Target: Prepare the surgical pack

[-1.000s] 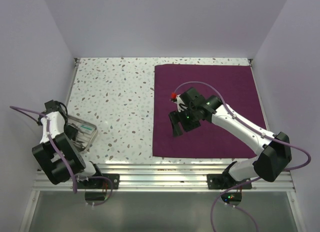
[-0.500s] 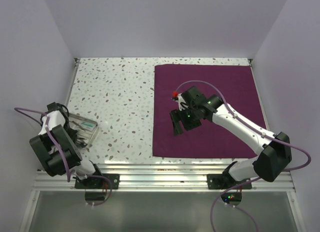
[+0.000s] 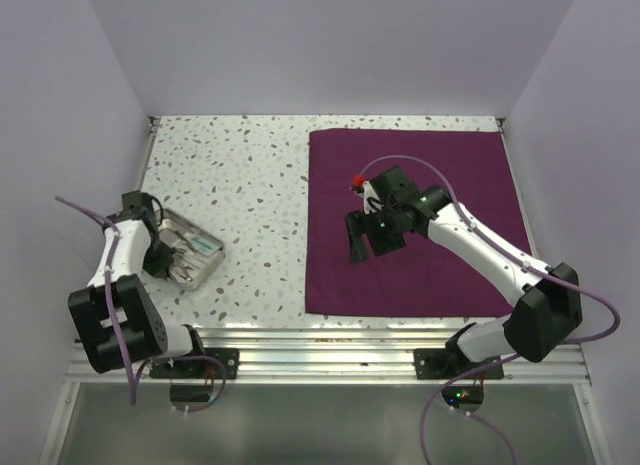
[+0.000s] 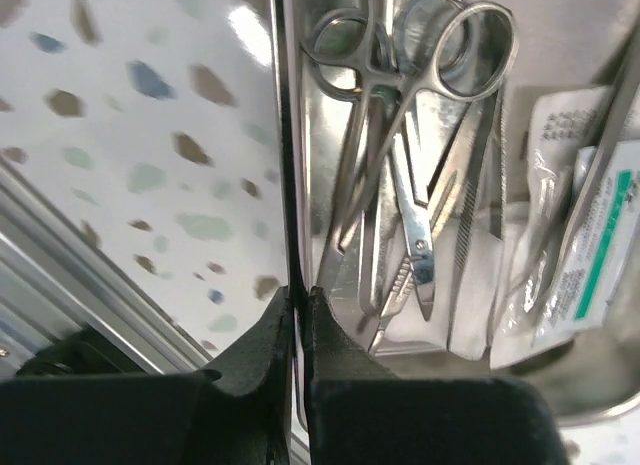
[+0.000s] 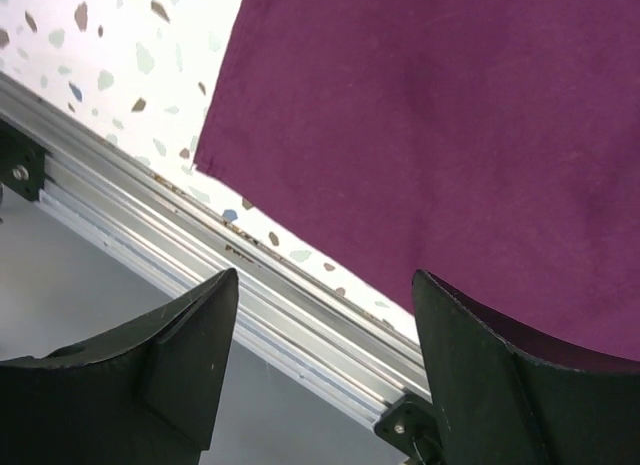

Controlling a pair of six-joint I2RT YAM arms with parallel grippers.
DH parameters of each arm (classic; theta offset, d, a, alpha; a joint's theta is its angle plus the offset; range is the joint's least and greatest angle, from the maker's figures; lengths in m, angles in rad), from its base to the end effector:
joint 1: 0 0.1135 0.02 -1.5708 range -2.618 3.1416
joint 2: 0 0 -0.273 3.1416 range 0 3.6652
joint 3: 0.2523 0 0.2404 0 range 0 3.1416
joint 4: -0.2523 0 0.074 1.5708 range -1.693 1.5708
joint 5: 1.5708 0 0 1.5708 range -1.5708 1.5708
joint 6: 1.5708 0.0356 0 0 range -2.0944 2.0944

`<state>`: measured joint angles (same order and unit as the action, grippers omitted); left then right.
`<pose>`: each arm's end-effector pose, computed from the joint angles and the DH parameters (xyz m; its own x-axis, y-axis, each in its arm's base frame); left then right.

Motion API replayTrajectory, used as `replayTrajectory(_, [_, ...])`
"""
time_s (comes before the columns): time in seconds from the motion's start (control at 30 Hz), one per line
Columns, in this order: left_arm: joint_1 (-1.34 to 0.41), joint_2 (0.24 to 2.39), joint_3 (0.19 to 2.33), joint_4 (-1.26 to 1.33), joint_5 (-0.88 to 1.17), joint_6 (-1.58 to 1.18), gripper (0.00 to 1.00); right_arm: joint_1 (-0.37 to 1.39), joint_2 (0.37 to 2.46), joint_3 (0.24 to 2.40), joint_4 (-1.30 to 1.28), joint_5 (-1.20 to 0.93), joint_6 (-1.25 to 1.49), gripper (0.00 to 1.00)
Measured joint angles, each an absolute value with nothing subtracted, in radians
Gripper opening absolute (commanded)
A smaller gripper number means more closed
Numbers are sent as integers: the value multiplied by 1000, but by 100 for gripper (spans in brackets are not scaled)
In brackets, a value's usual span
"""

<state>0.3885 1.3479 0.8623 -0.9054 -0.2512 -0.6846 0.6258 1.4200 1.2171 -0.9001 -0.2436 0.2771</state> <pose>0.1937 0.0888 0.2174 -0.4474 -0.8449 -0.2932 -0.8919 0.4457 0.0764 0.2122 0.1640 0.2984 -0.8755 -0.3051 -0.3748 -0.4336 0.8383 0.3304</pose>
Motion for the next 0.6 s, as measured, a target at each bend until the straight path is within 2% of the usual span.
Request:
replayTrajectory(0.27, [-35, 1350, 1045, -1024, -211, -916, 0, 472, 1417, 1217, -898, -249, 320, 70])
replayTrajectory(0.6, [-476, 1720, 1494, -1074, -160, -1089, 0, 340, 1367, 1217, -908, -252, 357, 71])
